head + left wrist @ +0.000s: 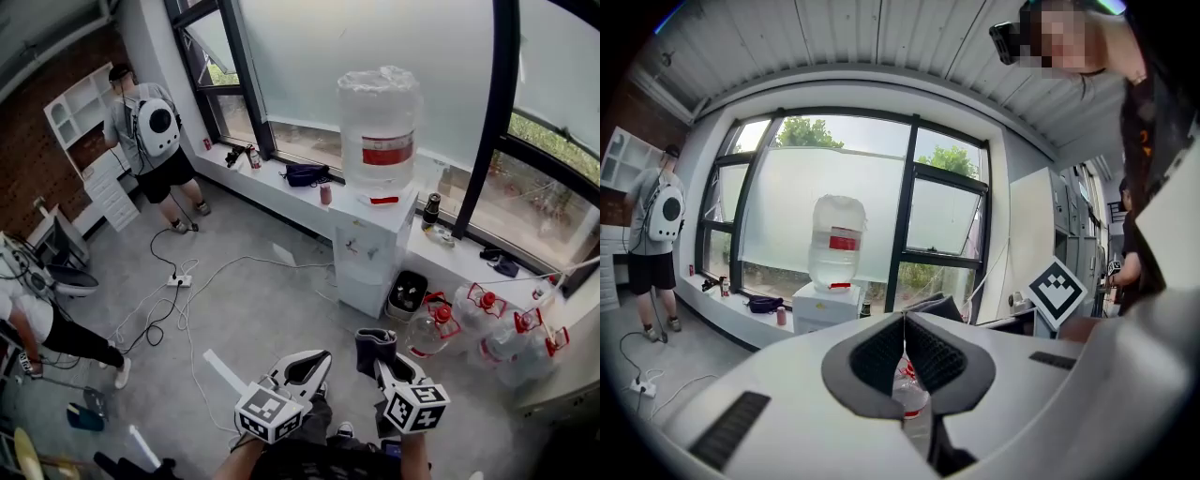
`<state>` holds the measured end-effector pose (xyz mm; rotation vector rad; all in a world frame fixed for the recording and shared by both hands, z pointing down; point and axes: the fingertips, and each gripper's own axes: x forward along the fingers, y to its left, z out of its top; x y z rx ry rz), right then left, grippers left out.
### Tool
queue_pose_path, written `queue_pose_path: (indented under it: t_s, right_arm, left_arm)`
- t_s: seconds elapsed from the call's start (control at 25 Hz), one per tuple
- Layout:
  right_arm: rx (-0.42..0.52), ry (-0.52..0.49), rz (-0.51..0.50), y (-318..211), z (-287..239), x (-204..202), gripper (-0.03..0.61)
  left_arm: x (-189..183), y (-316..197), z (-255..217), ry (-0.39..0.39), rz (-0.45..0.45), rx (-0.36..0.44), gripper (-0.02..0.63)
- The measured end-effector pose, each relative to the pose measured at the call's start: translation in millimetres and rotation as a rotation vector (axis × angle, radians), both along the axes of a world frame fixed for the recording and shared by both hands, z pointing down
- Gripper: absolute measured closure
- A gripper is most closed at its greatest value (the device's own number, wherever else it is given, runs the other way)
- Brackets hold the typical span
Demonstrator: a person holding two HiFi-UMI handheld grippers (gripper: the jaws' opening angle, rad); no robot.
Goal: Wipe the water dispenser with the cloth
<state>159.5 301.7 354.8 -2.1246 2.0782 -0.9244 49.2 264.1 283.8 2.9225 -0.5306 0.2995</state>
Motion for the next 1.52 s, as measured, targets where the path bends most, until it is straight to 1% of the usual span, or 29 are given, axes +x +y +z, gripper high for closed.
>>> queue_pose_path:
  t_s: [0.12,0.28,0.52,0.72,0.92,1.04,1.16,1.28,1.52]
  right_arm:
    - [-0.025,-0.002,-0.006,-19.0,6.3,-4.9,0.474]
    - [-0.041,-0.001,-0.003,-61.1,10.3,-11.2,0.476]
    - [-0.075,0.011,0.011,-150.2,17.6,-24.3,0.474]
    - [-0.094,0.037,0.039,-223.0,18.6,-34.1,0.474]
    - [-0.112,0.077,0.070,-279.3,21.7,-34.0,0.474]
    - [-0.121,0.119,0.088,-310.1,21.4,-24.7,0.474]
    - [-0.129,0.180,0.105,-341.8,24.2,-7.9,0.475]
    - [-0.139,0.224,0.113,-373.4,30.9,11.4,0.474]
    - [-0.163,0.258,0.103,-428.3,45.5,51.2,0.474]
  left_arm:
    - [-9.0,-22.4,7.0,-0.015,-0.017,-0.004,0.595]
    - [-15.6,-67.4,12.2,0.004,-0.023,-0.029,0.595]
    - [-25.4,-152.7,12.9,-0.007,0.014,-0.009,0.595]
    - [-38.7,-221.3,8.6,0.012,0.049,0.000,0.595]
    - [-50.2,-274.6,10.1,0.030,0.084,-0.001,0.595]
    - [-52.0,-298.6,9.9,0.043,0.102,-0.006,0.594]
    - [-49.9,-316.3,10.7,0.055,0.107,-0.014,0.595]
    - [-43.4,-329.0,16.2,0.051,0.110,-0.021,0.595]
    - [-22.4,-352.3,15.8,0.041,0.076,-0.014,0.595]
